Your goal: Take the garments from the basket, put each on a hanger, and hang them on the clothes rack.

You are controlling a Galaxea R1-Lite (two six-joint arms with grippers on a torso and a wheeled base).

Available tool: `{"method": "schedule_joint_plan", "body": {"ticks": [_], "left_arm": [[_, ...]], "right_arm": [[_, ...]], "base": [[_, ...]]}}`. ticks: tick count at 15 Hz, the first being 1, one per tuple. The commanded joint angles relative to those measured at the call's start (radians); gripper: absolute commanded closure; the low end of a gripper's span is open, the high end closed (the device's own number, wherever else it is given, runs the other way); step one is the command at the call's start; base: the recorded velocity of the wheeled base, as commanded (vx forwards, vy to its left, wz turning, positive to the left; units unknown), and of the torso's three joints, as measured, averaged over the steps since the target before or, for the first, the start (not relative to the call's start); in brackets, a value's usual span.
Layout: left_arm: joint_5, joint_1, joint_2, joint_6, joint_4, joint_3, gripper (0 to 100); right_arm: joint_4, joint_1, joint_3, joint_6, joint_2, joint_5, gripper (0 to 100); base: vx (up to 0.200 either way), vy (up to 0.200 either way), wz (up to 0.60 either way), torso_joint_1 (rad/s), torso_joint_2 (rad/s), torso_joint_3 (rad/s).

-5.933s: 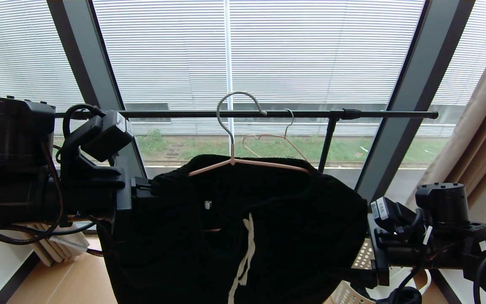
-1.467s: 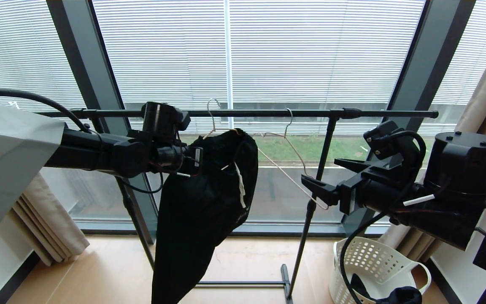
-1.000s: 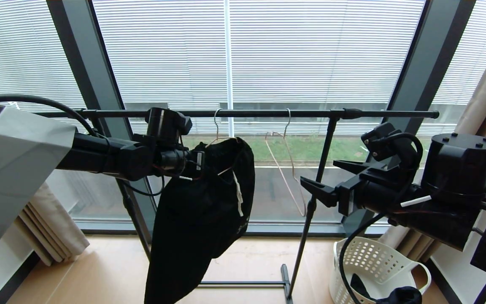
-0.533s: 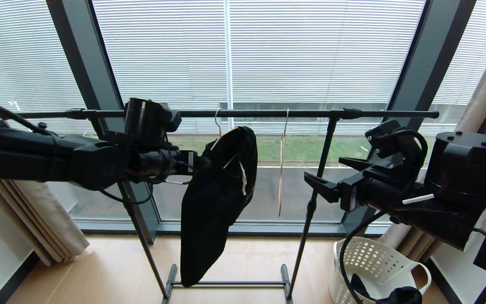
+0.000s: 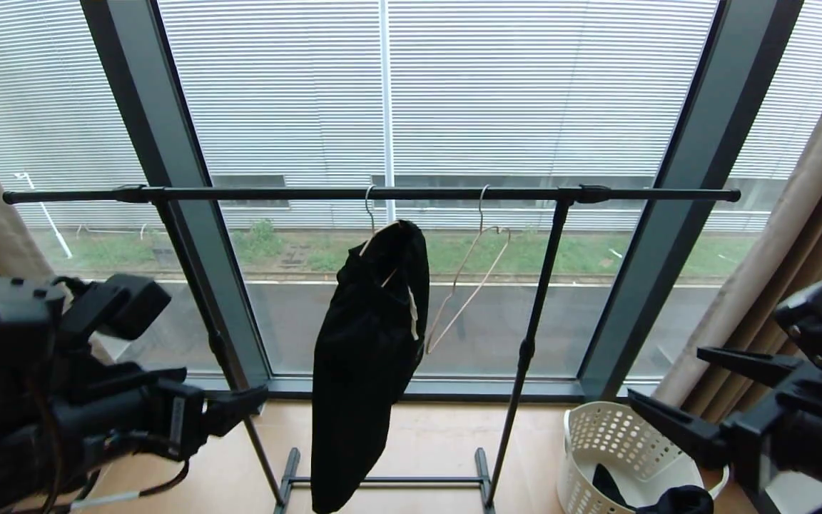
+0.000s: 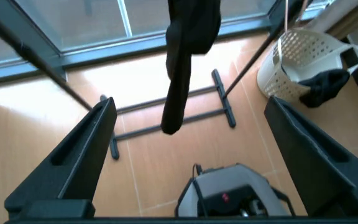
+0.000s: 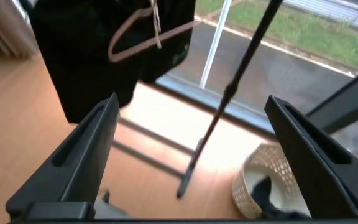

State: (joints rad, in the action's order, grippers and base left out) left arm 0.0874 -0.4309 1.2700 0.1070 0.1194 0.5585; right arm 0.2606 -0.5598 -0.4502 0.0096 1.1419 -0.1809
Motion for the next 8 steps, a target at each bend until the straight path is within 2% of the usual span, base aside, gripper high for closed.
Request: {"method": "schedule_joint_plan", "body": {"ticks": [1,2,3,5,6,8], "left_arm": [[0.014,-0.055,-0.23,0.045,0.025,-0.18,0],[0.048,-0.054,-0.29,0.048,0.025,-0.25,0],[0.075,-0.054,-0.324,0.049,0.025,-0.302,0],[0.08,-0.054,-0.377,0.053,0.026,-0.388,0],[0.08,-0.054,-0.385,0.06,0.028,-0.422,0],[0.081,-0.054,-0.396,0.094,0.028,-0.459,0]], "right_arm": [[-0.055,-0.025,0.131,0.001,-0.211,-0.048,0],[-0.054,-0.028,0.234,0.001,-0.269,-0.088,0],[-0.055,-0.028,0.304,0.0,-0.324,-0.089,0],[-0.069,-0.028,0.413,-0.003,-0.442,-0.094,0],[-0.097,-0.028,0.45,-0.016,-0.487,-0.094,0],[-0.273,-0.026,0.432,-0.022,-0.613,-0.086,0]], "base": [[0.0,0.0,0.0,0.0,0.0,0.0],[0.0,0.0,0.0,0.0,0.0,0.0],[0.0,0.0,0.0,0.0,0.0,0.0],[0.0,0.0,0.0,0.0,0.0,0.0],[0.0,0.0,0.0,0.0,0.0,0.0],[0.0,0.0,0.0,0.0,0.0,0.0]]}}
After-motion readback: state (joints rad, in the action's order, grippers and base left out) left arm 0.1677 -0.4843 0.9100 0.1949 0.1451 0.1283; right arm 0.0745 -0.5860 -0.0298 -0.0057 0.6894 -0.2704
